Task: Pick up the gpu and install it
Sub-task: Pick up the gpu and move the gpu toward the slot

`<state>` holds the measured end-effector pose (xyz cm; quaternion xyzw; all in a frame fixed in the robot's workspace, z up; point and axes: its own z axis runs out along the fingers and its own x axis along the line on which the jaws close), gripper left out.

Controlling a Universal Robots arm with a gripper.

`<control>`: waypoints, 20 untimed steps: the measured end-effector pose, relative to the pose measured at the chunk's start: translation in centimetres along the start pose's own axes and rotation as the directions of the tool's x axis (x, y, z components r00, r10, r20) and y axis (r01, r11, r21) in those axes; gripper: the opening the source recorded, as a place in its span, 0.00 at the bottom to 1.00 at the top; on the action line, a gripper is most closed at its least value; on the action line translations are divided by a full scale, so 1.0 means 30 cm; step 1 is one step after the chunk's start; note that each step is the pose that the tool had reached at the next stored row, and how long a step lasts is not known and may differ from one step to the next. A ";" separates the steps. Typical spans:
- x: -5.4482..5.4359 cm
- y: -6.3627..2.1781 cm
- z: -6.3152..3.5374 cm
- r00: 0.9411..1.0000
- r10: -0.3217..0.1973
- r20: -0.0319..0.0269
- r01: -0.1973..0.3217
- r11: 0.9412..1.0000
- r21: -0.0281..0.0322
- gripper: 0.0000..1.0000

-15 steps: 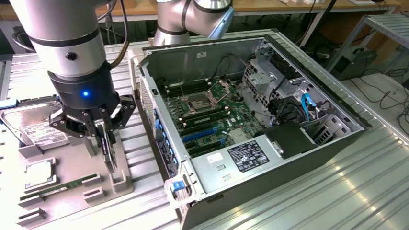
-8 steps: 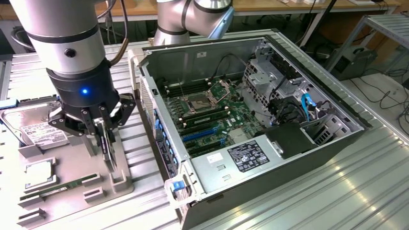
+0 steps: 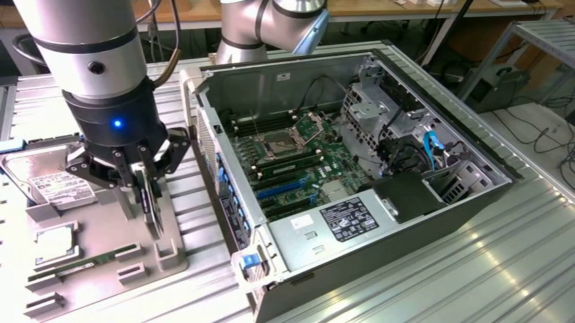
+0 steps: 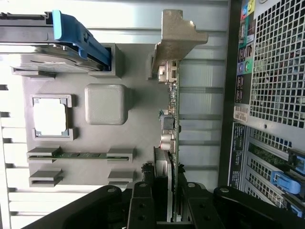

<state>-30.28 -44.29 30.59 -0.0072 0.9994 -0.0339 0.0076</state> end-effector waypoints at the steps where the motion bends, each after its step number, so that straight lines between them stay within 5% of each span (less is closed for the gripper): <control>1: 0.000 0.000 -0.002 1.000 0.000 0.000 0.000 1.000 0.000 0.27; 20: -0.001 -0.005 -0.069 1.000 0.000 0.000 0.000 1.000 0.005 0.27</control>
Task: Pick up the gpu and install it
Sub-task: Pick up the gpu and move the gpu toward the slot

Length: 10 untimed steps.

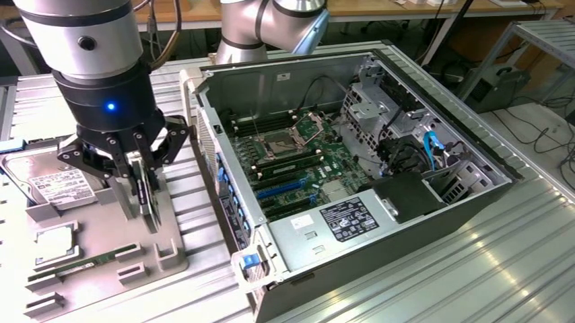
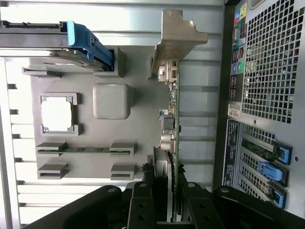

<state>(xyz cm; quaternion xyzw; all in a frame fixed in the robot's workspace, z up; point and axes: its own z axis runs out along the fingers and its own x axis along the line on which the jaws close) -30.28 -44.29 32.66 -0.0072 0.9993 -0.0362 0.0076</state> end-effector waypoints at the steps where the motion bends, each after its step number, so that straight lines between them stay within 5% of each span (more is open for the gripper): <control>1: 0.000 0.000 -0.005 1.000 0.000 0.000 0.000 1.000 0.000 0.27; 10: -0.001 -0.003 -0.042 1.000 0.000 0.000 0.000 1.000 0.002 0.27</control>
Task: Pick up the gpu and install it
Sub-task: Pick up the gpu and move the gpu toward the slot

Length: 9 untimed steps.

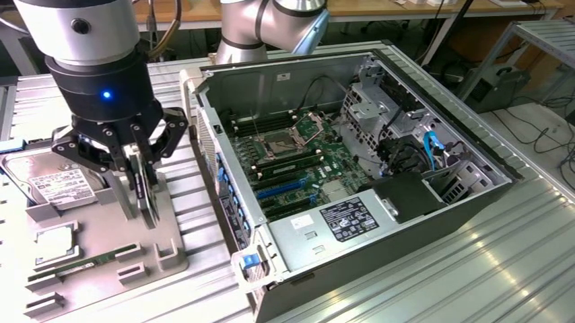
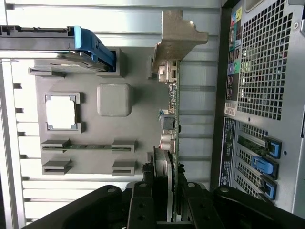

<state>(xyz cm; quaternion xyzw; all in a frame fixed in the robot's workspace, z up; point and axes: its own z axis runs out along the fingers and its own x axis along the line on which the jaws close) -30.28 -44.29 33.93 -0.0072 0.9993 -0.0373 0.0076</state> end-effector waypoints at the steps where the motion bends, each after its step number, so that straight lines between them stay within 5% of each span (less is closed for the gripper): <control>1: 0.000 0.000 -0.004 1.000 0.000 0.000 0.000 1.000 0.000 0.27; 9: -0.001 -0.004 -0.054 1.000 0.000 0.000 0.000 1.000 0.000 0.27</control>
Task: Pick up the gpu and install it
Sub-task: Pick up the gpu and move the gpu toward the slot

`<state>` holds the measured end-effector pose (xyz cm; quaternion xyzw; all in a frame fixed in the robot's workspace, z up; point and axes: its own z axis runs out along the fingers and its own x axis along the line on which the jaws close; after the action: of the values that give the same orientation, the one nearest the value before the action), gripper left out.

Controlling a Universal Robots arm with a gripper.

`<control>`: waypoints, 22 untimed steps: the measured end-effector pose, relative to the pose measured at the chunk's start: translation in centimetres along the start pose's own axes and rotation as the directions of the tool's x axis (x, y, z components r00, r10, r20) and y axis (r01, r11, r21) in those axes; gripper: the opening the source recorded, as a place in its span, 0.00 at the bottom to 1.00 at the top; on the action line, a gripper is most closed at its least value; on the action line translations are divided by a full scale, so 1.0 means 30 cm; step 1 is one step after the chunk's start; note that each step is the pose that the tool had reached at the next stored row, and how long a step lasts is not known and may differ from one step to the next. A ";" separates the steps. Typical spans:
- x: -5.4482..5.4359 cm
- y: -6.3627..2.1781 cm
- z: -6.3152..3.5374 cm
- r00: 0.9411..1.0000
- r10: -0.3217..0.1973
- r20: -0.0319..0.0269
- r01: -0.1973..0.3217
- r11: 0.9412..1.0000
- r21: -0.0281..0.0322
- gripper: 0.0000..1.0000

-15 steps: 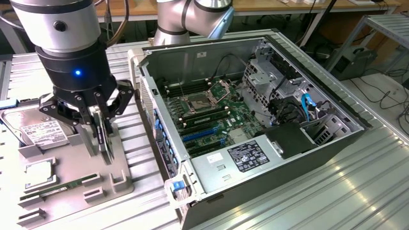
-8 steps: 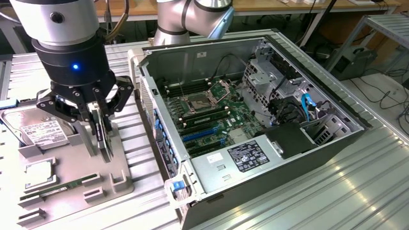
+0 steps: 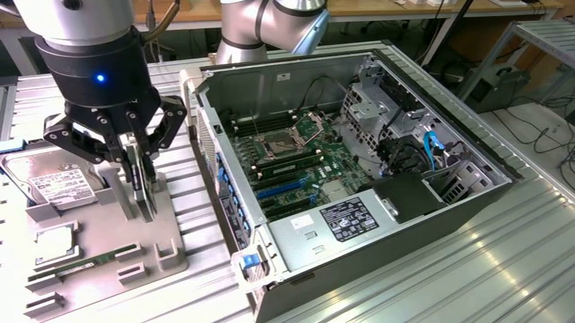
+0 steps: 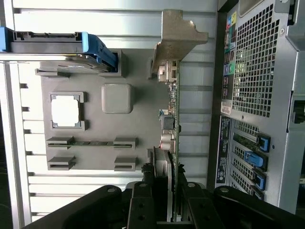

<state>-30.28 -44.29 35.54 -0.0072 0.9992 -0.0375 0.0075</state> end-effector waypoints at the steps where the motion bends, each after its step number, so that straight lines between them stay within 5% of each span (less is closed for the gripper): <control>1: 0.000 0.000 -0.004 1.000 0.000 0.000 0.000 1.000 0.000 0.27; 13: 0.000 0.000 -0.005 1.000 0.000 0.000 0.000 1.000 0.000 0.27; 22: -0.001 -0.003 -0.037 1.000 0.000 0.000 0.000 1.000 0.000 0.27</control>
<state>-30.27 -44.29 36.66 -0.0072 0.9992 -0.0377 0.0076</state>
